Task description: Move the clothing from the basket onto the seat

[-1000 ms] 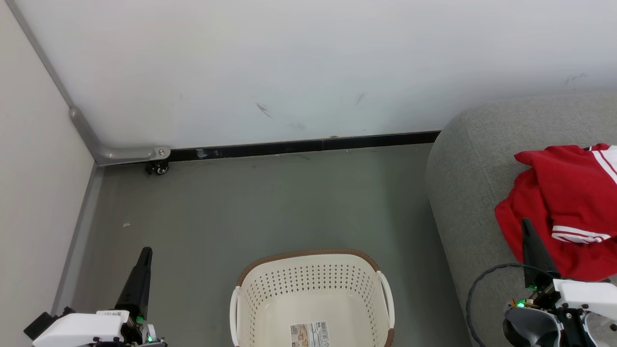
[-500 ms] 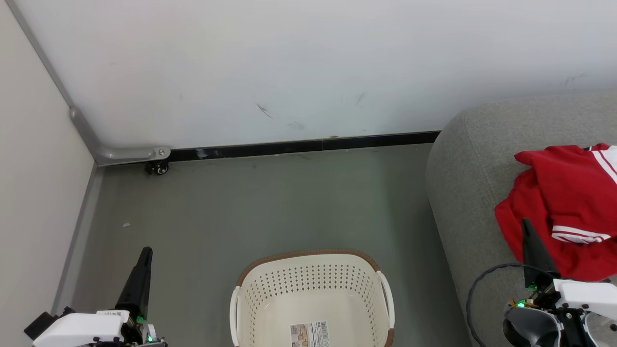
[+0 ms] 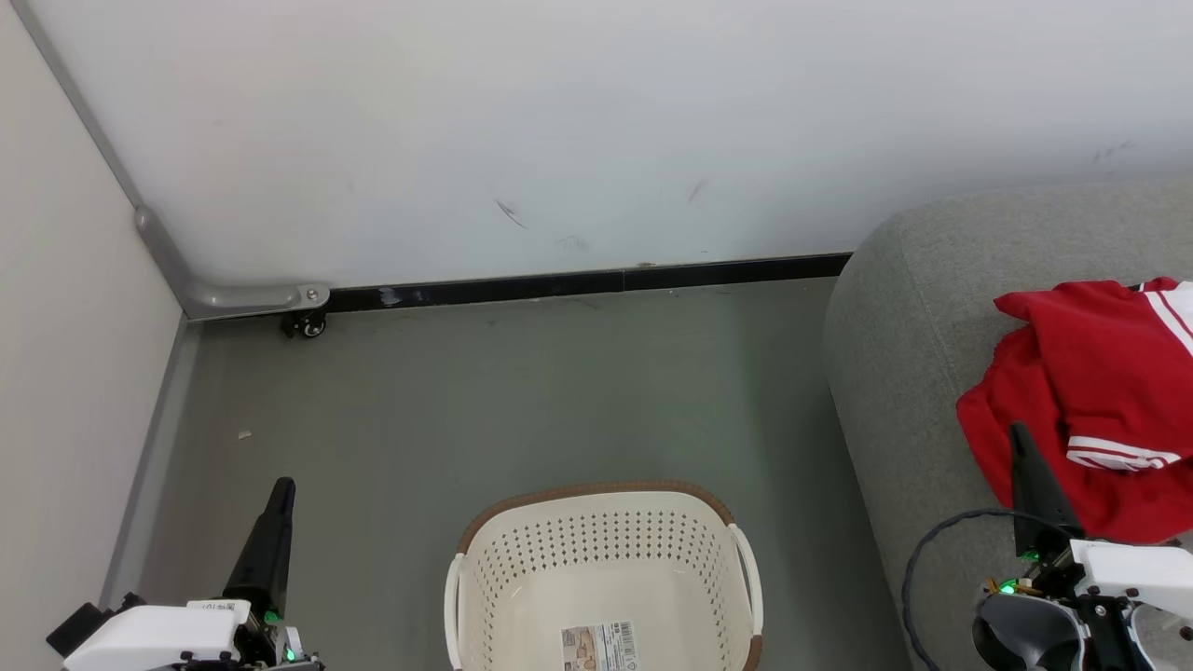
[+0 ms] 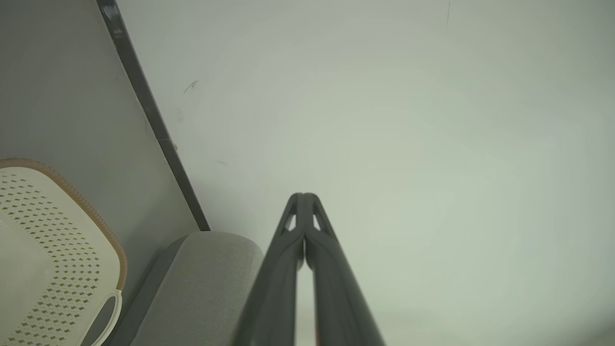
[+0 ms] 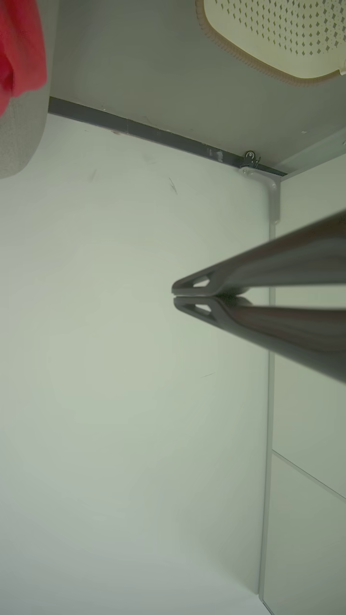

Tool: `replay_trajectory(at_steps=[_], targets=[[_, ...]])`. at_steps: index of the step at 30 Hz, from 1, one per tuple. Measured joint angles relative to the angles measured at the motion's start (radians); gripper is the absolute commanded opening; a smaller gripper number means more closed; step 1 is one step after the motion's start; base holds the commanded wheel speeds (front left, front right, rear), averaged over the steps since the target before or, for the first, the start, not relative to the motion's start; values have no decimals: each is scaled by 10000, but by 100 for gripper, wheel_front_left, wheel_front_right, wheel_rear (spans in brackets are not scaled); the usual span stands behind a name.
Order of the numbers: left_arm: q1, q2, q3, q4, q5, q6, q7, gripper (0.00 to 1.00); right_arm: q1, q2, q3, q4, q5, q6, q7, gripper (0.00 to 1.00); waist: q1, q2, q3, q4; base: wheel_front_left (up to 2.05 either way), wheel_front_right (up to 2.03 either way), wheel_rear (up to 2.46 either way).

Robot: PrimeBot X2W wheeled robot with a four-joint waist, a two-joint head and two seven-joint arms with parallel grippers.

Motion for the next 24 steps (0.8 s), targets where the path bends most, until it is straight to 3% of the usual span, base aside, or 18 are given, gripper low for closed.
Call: replay_trajectory(at_steps=[24], targets=[[1, 0, -4, -8, 0, 0, -33, 0, 0, 25, -25, 2, -2, 0, 2, 0, 0, 0, 0, 0, 0, 0, 0]])
